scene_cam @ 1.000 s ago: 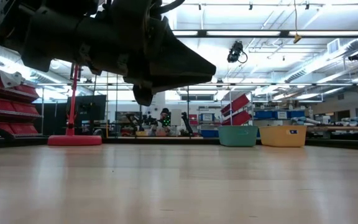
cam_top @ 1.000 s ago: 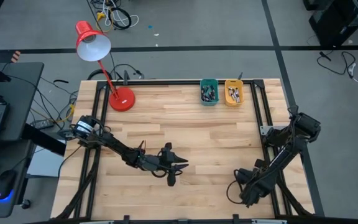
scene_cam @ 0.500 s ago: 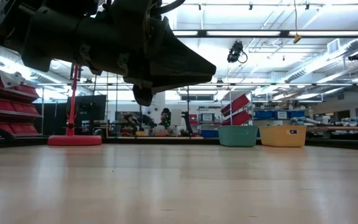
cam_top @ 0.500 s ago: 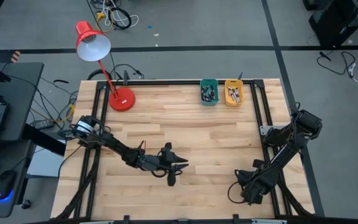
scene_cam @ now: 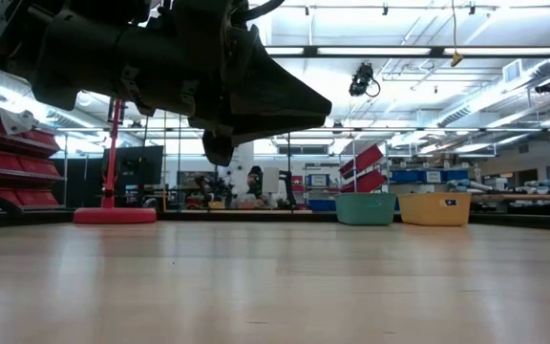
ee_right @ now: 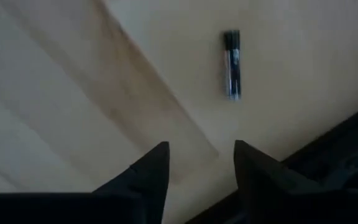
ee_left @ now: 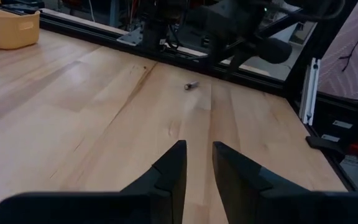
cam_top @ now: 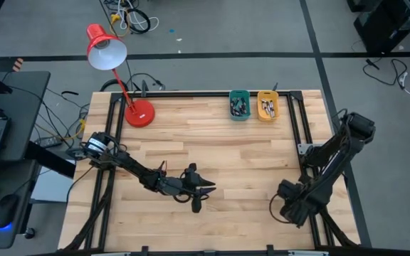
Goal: Sort batteries
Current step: Put the silver battery into the yellow bin
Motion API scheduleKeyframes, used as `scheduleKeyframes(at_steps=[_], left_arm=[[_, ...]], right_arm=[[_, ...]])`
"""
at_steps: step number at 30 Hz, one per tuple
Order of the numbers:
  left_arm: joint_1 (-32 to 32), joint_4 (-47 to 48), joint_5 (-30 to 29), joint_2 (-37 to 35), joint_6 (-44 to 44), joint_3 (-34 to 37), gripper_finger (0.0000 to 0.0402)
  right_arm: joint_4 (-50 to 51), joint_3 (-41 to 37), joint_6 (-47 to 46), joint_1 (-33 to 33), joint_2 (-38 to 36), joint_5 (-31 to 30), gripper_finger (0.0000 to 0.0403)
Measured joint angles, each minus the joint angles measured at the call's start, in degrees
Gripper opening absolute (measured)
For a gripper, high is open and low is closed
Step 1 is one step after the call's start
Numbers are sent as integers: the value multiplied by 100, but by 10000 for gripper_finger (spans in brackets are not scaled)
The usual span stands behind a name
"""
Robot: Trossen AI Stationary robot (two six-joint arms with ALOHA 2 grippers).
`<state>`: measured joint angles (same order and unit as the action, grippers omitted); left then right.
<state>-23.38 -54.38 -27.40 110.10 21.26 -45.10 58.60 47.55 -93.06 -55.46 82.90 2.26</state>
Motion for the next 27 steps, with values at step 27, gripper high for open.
scheduleKeyframes(at_steps=[27], left_arm=[[129, 245, -37, 0, -136, -4, 92]], right_arm=[[-366, -1296, 2020, 1382, -625, -58, 100]])
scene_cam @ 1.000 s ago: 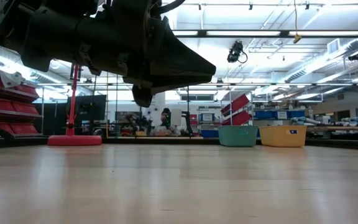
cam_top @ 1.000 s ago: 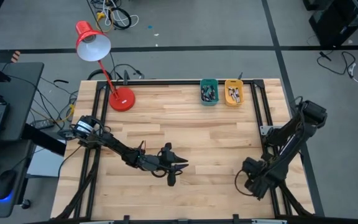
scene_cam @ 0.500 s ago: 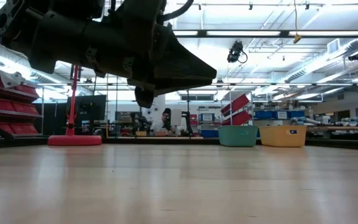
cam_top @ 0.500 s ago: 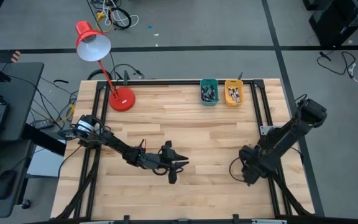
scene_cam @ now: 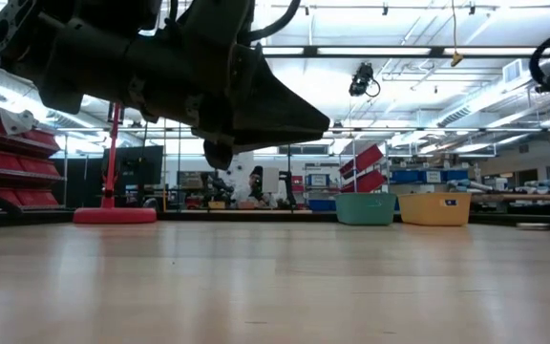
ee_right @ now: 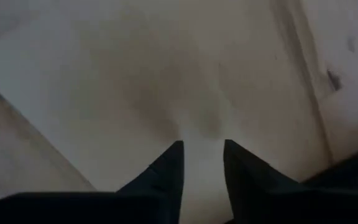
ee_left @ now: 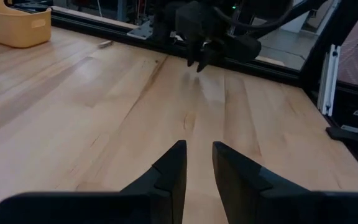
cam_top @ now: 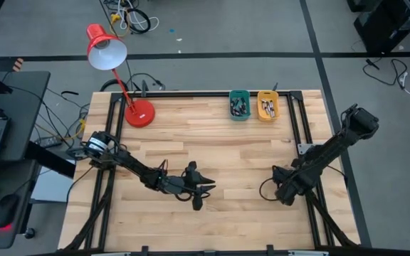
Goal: Sort batteries
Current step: Put the silver battery into the yellow bin
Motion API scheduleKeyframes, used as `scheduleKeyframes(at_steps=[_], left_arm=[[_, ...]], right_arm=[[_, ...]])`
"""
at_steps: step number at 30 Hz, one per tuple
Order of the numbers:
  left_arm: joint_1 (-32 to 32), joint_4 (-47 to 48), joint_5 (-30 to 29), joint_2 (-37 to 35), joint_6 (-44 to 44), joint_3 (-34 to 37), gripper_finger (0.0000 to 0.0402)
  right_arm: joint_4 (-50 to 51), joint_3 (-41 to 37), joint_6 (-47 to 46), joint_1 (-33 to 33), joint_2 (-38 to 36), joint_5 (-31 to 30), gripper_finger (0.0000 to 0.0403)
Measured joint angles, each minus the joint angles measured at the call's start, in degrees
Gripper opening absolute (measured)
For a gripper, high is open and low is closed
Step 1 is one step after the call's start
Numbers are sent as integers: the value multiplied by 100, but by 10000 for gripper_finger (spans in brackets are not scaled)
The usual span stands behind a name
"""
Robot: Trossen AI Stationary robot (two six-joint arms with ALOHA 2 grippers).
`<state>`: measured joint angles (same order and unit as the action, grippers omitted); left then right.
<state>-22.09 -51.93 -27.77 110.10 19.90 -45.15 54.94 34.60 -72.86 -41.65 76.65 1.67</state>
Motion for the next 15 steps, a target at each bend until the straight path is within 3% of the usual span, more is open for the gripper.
scheduleKeyframes(at_steps=[8, 15], left_arm=[[5, -106, -82, 0, -56, 0, 92], [160, -126, -112, 0, -336, 0, 92]], right_arm=[[-141, 425, -325, 475, -159, -434, 72], [24, 1320, 1550, 2162, 172, -712, 81]])
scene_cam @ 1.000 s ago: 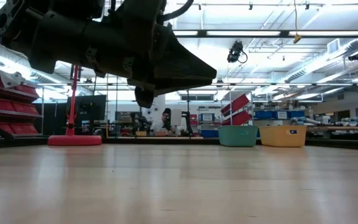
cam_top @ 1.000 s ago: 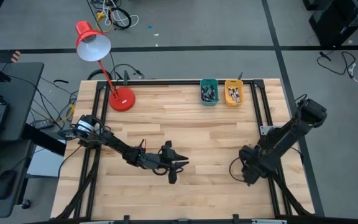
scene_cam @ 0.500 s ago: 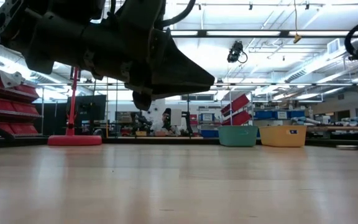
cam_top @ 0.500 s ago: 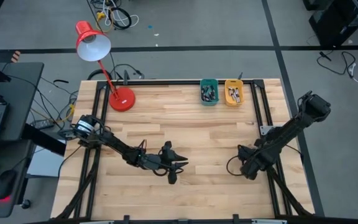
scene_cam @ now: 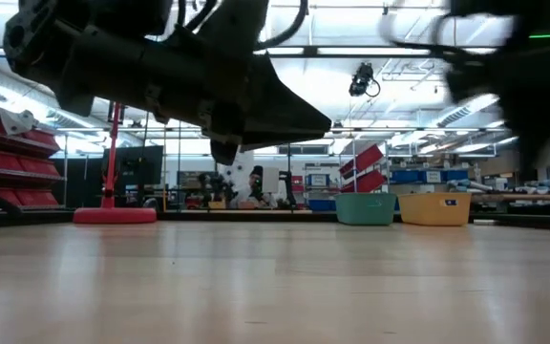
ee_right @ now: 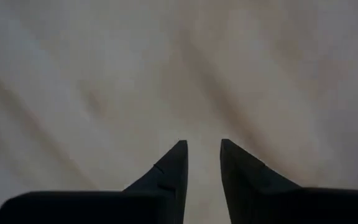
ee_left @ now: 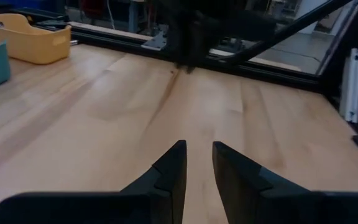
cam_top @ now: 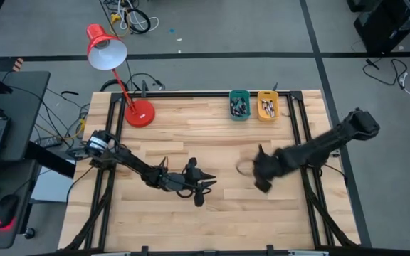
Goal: Sort batteries
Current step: Put the silver battery into the yellow bin
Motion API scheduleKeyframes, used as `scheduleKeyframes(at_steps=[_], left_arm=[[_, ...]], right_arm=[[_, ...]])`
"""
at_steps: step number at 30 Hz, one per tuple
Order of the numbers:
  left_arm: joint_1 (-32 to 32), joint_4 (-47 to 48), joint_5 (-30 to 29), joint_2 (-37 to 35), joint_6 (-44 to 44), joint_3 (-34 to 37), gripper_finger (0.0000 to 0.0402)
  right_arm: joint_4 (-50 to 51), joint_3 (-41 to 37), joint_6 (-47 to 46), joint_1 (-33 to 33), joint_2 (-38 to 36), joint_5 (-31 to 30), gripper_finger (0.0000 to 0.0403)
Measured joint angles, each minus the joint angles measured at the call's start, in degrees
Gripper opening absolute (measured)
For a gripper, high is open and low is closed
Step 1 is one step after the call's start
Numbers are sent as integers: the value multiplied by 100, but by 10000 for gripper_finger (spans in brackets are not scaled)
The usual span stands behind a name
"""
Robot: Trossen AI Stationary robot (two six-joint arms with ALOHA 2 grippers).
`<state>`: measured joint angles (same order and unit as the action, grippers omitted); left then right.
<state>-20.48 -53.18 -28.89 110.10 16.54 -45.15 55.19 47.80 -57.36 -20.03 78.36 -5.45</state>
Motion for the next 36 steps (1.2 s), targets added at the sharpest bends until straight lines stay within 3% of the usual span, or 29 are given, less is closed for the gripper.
scheduleKeyframes(at_steps=[6, 13, 21, 28, 36], left_arm=[[169, 245, -2, 0, -141, 0, 92], [237, 1248, 1, 0, -171, 4, 92], [475, 1536, -3, 0, -439, 4, 92], [702, 1547, 72, 0, -651, 4, 92], [822, 1617, 307, 0, -745, 5, 92]], right_arm=[[270, 1174, 1772, 1904, 133, -1228, 91], [364, 2109, 2951, 4027, 77, -1533, 96], [548, 2125, 3626, 6328, 299, -1550, 92], [925, 2095, 3759, 7316, 992, -1399, 92], [1285, 2132, 4110, 7497, 2031, -1598, 87]])
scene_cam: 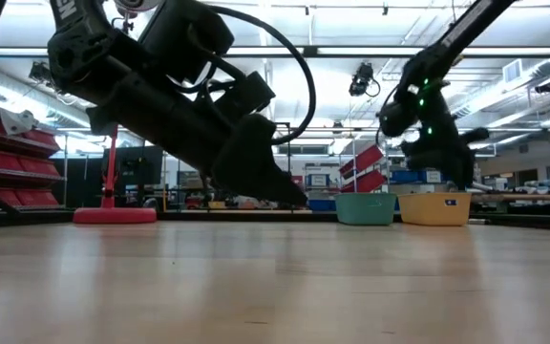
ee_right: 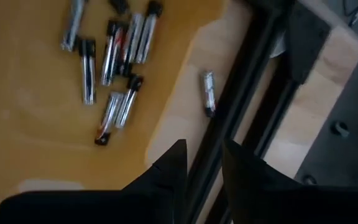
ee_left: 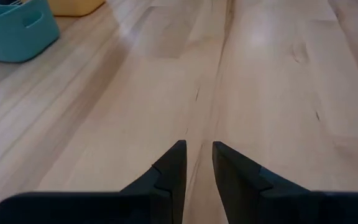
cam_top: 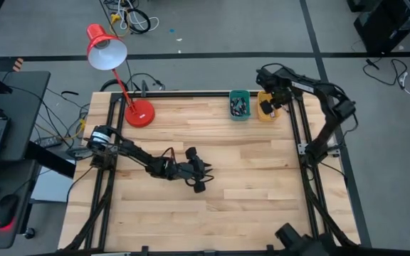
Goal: Sort batteries
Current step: Put the silver battery into the yellow bin, then adjust the yellow bin
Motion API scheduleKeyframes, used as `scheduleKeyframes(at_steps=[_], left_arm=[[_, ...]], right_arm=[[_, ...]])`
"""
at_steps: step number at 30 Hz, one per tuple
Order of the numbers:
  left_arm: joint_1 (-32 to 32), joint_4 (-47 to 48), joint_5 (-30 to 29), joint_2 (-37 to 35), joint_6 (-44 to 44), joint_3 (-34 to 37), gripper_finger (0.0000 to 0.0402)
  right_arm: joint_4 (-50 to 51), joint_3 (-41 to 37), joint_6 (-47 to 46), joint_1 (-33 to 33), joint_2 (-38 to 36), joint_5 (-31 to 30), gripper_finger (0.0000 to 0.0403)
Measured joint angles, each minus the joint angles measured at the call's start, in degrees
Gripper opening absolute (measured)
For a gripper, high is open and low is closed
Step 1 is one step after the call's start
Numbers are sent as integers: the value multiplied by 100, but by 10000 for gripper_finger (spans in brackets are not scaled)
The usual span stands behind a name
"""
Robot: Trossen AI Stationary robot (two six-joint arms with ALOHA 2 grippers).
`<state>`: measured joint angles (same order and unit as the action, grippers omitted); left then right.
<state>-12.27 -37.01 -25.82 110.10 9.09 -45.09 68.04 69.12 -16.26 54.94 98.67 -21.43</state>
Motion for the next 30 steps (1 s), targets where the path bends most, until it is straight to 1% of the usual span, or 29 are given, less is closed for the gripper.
scheduleKeyframes(at_steps=[5, 11, 15, 17, 21, 24, 27, 30], left_arm=[[34, 126, 0, 0, -118, 1, 92], [76, 229, -2, 0, -133, 1, 92], [82, 227, -2, -1, -138, 1, 92], [82, 254, 0, -1, -138, 1, 92], [67, 506, -2, -2, -143, 1, 92], [71, 693, -2, -1, -159, 1, 92], [124, 778, 0, -1, -302, 1, 92], [192, 804, -2, 0, -449, 1, 92]], right_arm=[[-47, 35, -232, 52, 447, -303, 88], [-206, 35, -782, 43, 834, -795, 84], [-402, 36, -1085, 98, 1032, -831, 85], [-446, 34, -1130, 105, 1101, -670, 87], [-666, -13, -1168, 100, 1047, 116, 85], [-918, -15, -1111, -58, 1011, 516, 82], [-1045, 31, -1033, -208, 995, 675, 80], [-1118, 91, -1039, -340, 995, 673, 78]])
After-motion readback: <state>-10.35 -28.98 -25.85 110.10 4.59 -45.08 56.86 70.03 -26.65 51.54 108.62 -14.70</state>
